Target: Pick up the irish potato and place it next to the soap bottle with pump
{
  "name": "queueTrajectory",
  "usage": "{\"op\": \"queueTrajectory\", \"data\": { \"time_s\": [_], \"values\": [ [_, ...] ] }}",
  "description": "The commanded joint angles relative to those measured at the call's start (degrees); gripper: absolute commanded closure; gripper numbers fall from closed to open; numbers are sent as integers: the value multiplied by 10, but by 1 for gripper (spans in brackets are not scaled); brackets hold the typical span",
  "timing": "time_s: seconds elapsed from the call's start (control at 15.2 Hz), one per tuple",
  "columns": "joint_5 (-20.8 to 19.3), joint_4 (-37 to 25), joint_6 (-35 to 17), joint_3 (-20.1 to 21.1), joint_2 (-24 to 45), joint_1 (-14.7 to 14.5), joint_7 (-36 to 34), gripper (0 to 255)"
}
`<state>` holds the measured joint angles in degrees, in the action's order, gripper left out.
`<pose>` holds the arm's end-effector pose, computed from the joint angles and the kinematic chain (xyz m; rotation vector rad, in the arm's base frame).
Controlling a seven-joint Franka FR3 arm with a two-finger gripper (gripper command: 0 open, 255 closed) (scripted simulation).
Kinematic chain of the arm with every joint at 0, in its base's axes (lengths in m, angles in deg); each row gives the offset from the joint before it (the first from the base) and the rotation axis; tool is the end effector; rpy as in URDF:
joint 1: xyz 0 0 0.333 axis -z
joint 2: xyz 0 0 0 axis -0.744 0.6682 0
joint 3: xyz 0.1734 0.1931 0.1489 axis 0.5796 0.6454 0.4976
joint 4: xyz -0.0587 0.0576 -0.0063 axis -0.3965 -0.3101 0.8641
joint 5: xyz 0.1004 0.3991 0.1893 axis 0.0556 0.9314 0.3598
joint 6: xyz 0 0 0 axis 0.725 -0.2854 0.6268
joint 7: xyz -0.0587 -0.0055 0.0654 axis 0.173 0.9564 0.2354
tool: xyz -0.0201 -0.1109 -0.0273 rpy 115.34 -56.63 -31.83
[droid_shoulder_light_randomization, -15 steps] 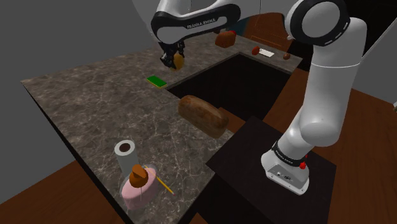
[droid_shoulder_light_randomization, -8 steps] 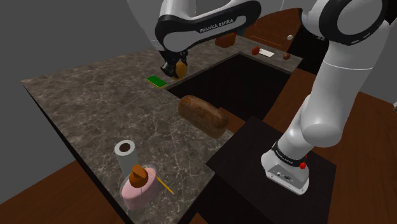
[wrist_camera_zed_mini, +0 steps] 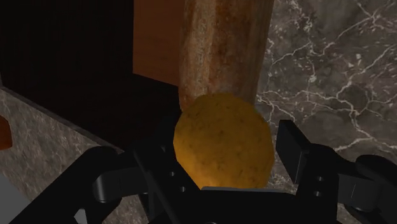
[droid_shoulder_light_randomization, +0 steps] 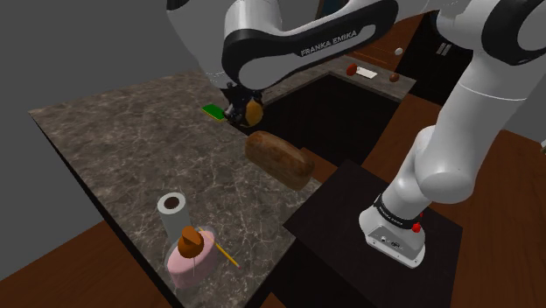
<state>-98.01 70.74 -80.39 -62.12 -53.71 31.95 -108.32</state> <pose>0.5029 0.3314 0.3985 2.5589 0.1704 -0.0304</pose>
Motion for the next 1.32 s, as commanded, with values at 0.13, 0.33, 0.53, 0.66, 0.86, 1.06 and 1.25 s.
{"op": "queueTrajectory", "data": {
  "time_s": [0.13,0.33,0.53,0.66,0.86,1.06,1.25],
  "values": [
    [24,19,15,25,-14,-27,-45,255],
    [42,26,30,43,-22,-47,-77,255],
    [60,27,45,63,-25,-68,-112,255],
    [71,24,55,76,-23,-83,-136,255],
    [86,14,72,96,-16,-105,-174,255],
    [97,2,86,113,-5,-126,-208,255],
    [95,18,66,112,1,-126,-216,255]
  ]
}}
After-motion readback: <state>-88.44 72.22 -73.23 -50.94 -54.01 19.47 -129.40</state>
